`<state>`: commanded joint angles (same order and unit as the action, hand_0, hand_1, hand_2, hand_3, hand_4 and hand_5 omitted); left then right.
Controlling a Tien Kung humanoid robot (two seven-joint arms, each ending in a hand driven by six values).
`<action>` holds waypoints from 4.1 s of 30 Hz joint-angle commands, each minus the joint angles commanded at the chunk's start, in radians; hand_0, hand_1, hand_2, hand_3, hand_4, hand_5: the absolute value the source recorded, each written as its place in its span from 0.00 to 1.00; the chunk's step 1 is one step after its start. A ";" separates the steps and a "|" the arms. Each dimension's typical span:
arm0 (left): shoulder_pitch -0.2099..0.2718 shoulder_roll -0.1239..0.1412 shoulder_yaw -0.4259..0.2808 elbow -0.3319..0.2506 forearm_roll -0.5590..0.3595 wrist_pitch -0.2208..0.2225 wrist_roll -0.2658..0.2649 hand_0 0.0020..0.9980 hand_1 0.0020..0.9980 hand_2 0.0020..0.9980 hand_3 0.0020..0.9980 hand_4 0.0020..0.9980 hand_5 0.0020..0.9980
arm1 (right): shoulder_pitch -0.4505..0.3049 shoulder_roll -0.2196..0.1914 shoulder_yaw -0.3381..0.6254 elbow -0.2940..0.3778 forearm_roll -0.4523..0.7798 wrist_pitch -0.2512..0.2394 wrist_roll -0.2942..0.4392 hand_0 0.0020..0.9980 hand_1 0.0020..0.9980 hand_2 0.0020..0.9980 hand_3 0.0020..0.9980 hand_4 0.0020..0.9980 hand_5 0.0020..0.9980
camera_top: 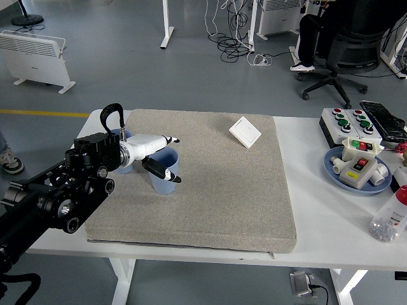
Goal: Push cup pick cup insert cup
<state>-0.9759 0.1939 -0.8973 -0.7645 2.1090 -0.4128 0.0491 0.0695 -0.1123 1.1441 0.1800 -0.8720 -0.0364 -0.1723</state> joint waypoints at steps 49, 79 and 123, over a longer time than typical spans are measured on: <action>-0.005 0.130 -0.189 -0.325 -0.023 -0.138 0.074 0.51 0.55 0.57 0.47 0.27 0.00 | -0.010 0.001 0.001 0.000 0.003 -0.001 0.000 0.75 0.63 0.63 0.56 0.07 0.45; -0.106 0.141 -0.285 0.046 0.131 -0.048 -0.030 0.54 0.58 0.60 0.49 0.30 0.00 | -0.003 -0.005 -0.008 0.000 0.003 -0.002 -0.001 0.75 0.63 0.62 0.56 0.07 0.44; -0.105 0.103 -0.274 0.194 0.153 0.052 -0.115 0.86 0.90 1.00 0.97 0.96 0.39 | 0.002 -0.008 -0.021 0.000 -0.005 -0.001 -0.005 0.75 0.63 0.63 0.56 0.07 0.44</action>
<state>-1.0806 0.2965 -1.1708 -0.5704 2.2619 -0.3604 -0.0662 0.0711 -0.1207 1.1235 0.1800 -0.8767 -0.0376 -0.1778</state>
